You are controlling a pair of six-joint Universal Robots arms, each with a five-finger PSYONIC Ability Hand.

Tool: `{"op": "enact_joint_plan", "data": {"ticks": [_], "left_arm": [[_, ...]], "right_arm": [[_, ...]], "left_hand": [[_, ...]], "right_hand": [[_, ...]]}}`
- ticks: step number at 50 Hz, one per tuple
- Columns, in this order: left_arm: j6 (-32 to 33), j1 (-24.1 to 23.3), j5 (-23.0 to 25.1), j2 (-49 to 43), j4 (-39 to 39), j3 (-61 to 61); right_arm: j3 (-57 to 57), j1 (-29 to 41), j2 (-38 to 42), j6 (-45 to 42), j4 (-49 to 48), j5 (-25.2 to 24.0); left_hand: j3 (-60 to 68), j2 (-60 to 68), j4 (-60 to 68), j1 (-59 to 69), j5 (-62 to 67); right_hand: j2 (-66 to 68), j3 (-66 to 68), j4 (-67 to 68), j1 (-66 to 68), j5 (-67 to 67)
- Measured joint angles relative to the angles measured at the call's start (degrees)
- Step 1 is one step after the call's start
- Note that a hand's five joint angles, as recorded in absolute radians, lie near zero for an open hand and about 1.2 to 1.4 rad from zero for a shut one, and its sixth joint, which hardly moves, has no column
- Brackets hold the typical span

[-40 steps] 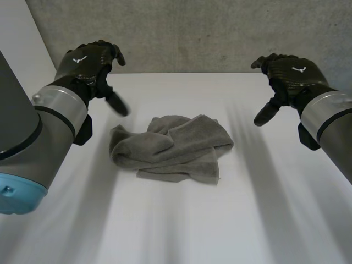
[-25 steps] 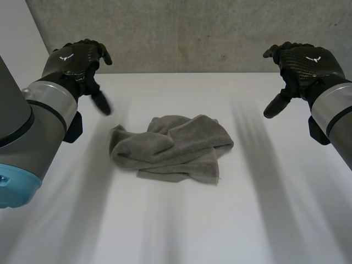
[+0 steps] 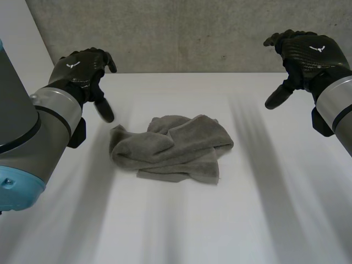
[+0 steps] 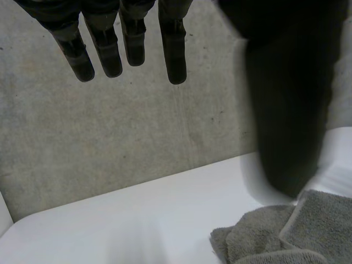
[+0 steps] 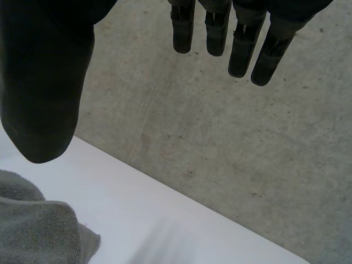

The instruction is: Fold the towel.

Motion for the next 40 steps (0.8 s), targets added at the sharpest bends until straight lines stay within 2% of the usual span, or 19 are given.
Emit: {"op": "enact_joint_plan", "data": {"ticks": [6,12,15,24,30,34,35,40], "left_arm": [[0.25,-0.08,0.42,-2.62,0.36,-0.26],[0.42,0.19,2.20,-9.82,0.86,0.85],[0.44,0.37,4.24,-14.02,1.74,1.92],[0.87,0.50,9.50,-26.32,9.27,5.72],[3.39,0.47,9.97,-31.97,13.14,7.76],[6.46,0.47,9.69,-34.21,13.86,8.49],[7.08,0.47,9.61,-34.47,13.90,8.54],[11.39,0.52,9.04,-35.13,13.73,8.27]], "right_arm": [[-0.97,0.45,2.93,-2.56,0.42,-3.03],[-6.27,1.57,13.75,-11.19,1.04,-9.32],[-10.51,2.90,19.88,-14.25,1.15,-10.54],[-27.58,6.66,39.55,-16.84,1.23,-10.09],[-37.67,7.89,50.21,-16.68,1.23,-8.66],[-43.05,8.49,55.13,-16.65,1.34,-8.10],[-43.80,8.54,55.76,-16.65,1.42,-8.07],[-50.36,8.79,60.52,-16.70,3.47,-8.62]], "left_hand": [[0.00,0.00,0.00,0.00,0.00],[0.00,0.00,0.00,0.00,-0.01],[0.00,0.00,0.00,0.00,-0.01],[0.00,0.00,0.00,0.00,-0.02],[0.00,0.00,0.00,0.00,0.05],[0.28,0.29,0.18,0.24,0.39],[1.50,1.59,1.40,1.48,2.32],[32.85,33.68,32.81,30.99,32.95]], "right_hand": [[0.00,0.00,0.00,0.00,0.00],[0.00,0.00,0.00,0.00,0.00],[0.00,0.00,0.00,0.00,0.00],[0.00,0.00,0.01,-0.05,0.00],[0.26,1.02,0.29,2.19,2.26],[6.17,7.67,6.86,8.83,9.29],[8.38,9.79,8.97,10.75,11.23],[28.17,28.85,27.46,29.68,27.70]]}}
